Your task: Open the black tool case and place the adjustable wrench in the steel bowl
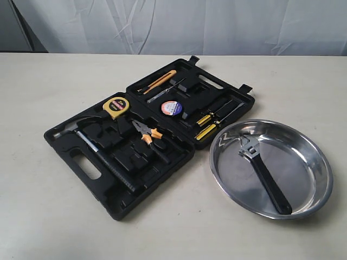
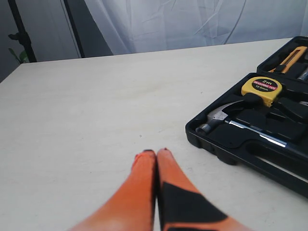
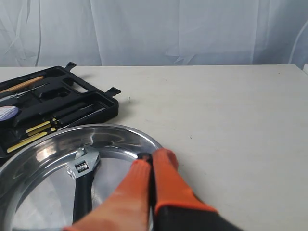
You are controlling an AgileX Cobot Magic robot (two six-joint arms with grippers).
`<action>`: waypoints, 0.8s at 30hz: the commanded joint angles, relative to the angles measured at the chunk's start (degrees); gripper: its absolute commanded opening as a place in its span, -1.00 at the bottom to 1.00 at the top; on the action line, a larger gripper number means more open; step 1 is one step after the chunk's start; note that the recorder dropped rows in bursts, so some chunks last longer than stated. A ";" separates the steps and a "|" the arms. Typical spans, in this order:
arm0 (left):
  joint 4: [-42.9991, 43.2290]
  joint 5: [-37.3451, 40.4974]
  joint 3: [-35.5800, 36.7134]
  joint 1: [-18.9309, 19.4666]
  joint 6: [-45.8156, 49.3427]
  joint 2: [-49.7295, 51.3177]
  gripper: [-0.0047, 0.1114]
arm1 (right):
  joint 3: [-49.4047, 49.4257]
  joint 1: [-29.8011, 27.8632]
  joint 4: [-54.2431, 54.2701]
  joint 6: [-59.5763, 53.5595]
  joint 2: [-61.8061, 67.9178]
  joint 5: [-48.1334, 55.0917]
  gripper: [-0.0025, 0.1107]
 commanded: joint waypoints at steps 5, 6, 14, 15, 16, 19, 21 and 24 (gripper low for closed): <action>-0.17 -0.58 -0.16 0.22 -0.07 -0.15 -0.92 | 0.30 -0.18 -0.13 -0.92 -0.36 -0.39 -0.97; -0.17 -0.58 -0.16 0.22 -0.07 -0.15 -0.92 | 0.30 -0.18 -0.13 -0.92 -0.36 -0.39 -0.97; -0.17 -0.58 -0.16 0.22 -0.07 -0.15 -0.92 | 0.30 -0.18 -0.13 -0.92 -0.36 -0.39 -0.97; -0.17 -0.58 -0.16 0.22 -0.07 -0.15 -0.92 | 0.30 -0.18 -0.13 -0.92 -0.36 -0.39 -0.97; -0.17 -0.58 -0.16 0.22 -0.07 -0.15 -0.92 | 0.30 -0.18 -0.13 -0.92 -0.36 -0.39 -0.97; -0.17 -0.58 -0.16 0.22 -0.07 -0.15 -0.92 | 0.30 -0.18 -0.13 -0.92 -0.36 -0.39 -0.97; -0.17 -0.58 -0.16 0.22 -0.07 -0.15 -0.92 | 0.30 -0.18 -0.13 -0.92 -0.36 -0.39 -0.97; -0.17 -0.58 -0.16 0.22 -0.07 -0.15 -0.92 | 0.30 -0.18 -0.13 -0.92 -0.36 -0.39 -0.97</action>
